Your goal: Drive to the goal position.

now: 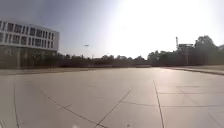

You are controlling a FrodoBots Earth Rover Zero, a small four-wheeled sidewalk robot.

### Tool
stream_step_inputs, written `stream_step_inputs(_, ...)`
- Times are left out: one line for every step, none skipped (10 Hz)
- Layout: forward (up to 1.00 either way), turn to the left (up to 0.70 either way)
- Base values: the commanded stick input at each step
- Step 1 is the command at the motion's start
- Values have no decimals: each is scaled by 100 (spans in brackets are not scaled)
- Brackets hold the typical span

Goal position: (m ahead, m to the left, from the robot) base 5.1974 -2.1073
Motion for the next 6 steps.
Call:
stream_step_inputs(7,0)
stream_step_inputs(7,1)
stream_step_inputs(7,1)
stream_step_inputs(7,1)
stream_step_inputs(7,0)
stream_step_inputs(7,0)
